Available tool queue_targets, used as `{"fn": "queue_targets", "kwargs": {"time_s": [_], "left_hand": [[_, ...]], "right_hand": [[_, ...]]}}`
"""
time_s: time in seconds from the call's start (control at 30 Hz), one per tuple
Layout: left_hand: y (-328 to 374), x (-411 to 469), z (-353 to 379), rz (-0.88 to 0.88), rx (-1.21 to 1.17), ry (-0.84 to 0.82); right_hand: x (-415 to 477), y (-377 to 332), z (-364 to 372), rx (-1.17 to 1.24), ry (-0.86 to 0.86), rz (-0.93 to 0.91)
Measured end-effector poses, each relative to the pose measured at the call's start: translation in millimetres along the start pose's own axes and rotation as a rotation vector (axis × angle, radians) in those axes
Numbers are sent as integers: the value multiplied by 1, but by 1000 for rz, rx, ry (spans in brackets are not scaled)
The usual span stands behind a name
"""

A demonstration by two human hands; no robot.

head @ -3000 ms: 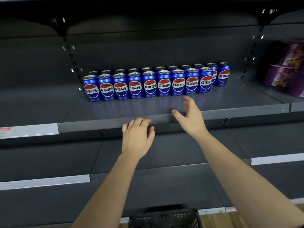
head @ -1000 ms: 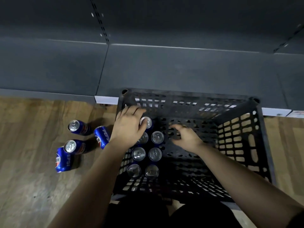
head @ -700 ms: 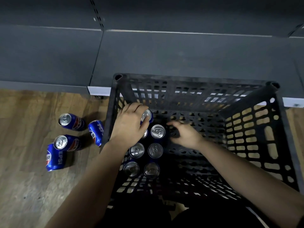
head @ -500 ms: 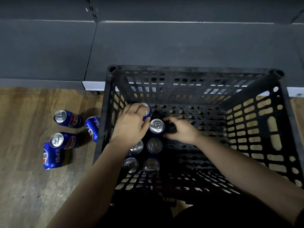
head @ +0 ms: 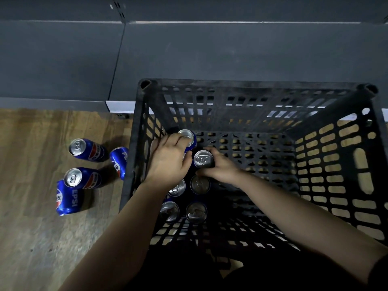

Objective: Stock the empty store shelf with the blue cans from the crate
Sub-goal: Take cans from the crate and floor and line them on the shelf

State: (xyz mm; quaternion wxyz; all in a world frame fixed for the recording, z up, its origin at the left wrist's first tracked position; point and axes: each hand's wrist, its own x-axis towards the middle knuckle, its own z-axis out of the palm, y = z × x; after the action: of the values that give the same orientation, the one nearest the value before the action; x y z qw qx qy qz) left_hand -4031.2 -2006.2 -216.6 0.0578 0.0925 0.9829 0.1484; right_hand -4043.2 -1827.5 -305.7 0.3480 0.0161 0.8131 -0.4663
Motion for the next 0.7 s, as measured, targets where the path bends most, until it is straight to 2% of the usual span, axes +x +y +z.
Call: {"fn": "queue_targets", "kwargs": {"time_s": [0.07, 0.2, 0.4, 0.7], "left_hand": [[0, 1, 1, -5, 9, 19], [-1, 1, 4, 1, 16, 23], [2, 0, 3, 0, 3, -3], [2, -1, 5, 1, -7, -19]], "right_hand": [[4, 0, 3, 9, 23, 6], [9, 4, 4, -145, 85, -53], [6, -1, 5, -80, 163, -94], [1, -8, 2, -121, 191, -133]]}}
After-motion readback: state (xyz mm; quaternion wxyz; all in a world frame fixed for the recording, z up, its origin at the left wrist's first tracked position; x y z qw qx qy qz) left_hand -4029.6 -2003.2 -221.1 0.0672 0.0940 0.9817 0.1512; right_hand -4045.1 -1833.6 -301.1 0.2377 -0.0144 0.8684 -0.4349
